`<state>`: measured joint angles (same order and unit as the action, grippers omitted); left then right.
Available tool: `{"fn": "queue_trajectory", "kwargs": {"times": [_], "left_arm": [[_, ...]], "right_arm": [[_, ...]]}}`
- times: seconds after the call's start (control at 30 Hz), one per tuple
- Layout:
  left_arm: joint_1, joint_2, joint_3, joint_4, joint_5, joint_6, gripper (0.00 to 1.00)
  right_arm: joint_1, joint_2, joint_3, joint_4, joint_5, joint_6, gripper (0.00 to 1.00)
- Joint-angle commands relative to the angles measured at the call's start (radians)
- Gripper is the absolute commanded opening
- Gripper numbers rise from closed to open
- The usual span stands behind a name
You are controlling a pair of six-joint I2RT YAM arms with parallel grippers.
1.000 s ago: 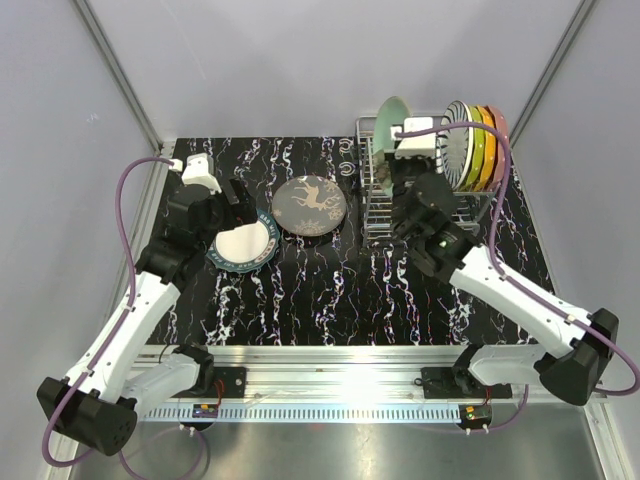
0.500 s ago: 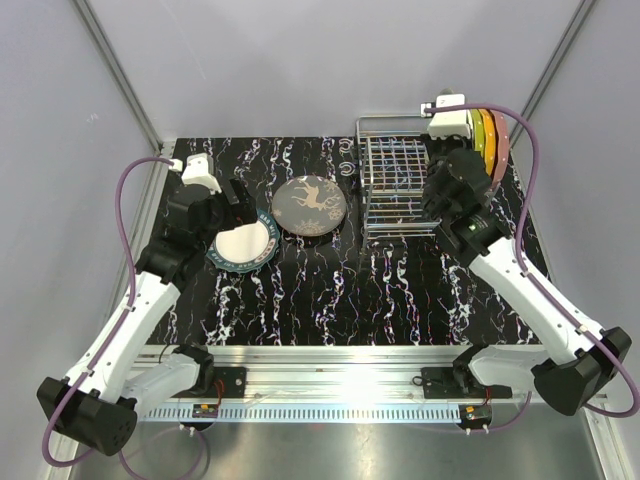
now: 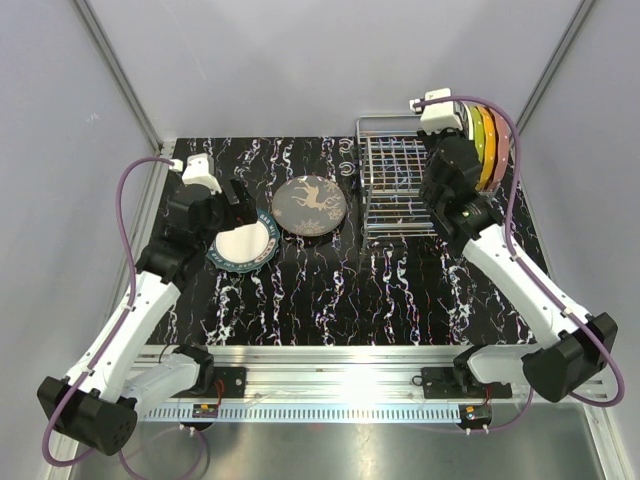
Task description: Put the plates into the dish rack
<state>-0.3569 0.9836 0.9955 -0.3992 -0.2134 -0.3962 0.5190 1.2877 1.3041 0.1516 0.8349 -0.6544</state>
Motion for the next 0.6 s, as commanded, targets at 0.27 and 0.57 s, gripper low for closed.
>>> {"fn": "queue_trajectory", "kwargs": {"times": [0.27,0.57], "left_arm": [[-0.001,0.009,0.042,0.036,0.006,0.000,0.99],[-0.001,0.013,0.043,0.031,0.011,0.000,0.99]], "right_arm": [[-0.062,0.002,0.035,0.160,-0.094,-0.021,0.00],[-0.086,0.033,0.004,0.157,-0.148,0.039,0.00]]}}
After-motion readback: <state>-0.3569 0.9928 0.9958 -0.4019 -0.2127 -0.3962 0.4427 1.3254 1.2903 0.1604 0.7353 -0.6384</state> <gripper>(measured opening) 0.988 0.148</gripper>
